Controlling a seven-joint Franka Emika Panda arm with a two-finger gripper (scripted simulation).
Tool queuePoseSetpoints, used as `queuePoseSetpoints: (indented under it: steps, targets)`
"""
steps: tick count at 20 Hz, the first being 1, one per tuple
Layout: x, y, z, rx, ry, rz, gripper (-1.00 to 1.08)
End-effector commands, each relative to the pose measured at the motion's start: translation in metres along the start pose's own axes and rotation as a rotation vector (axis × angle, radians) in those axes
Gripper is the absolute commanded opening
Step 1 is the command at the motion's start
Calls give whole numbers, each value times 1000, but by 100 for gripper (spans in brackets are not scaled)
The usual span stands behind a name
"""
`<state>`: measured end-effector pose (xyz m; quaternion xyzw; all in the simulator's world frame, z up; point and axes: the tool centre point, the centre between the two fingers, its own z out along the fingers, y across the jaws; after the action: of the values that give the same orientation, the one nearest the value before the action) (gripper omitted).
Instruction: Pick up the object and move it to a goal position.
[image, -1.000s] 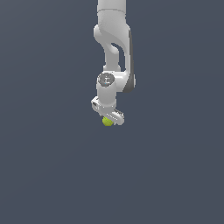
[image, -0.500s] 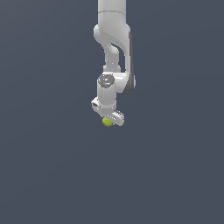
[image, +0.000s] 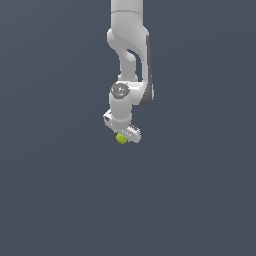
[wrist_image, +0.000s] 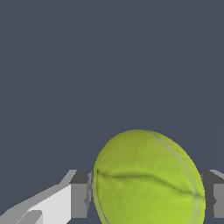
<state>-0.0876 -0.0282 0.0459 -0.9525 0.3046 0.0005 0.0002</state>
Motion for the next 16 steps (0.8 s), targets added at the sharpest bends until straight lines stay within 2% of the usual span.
queuePoseSetpoints:
  steps: [1,7,16]
  targets:
    - [2,7,-6,1,2,1,-100]
    - [9,39,-31,2,1,1,-100]
    - [26,110,-87,2,0,2,-100]
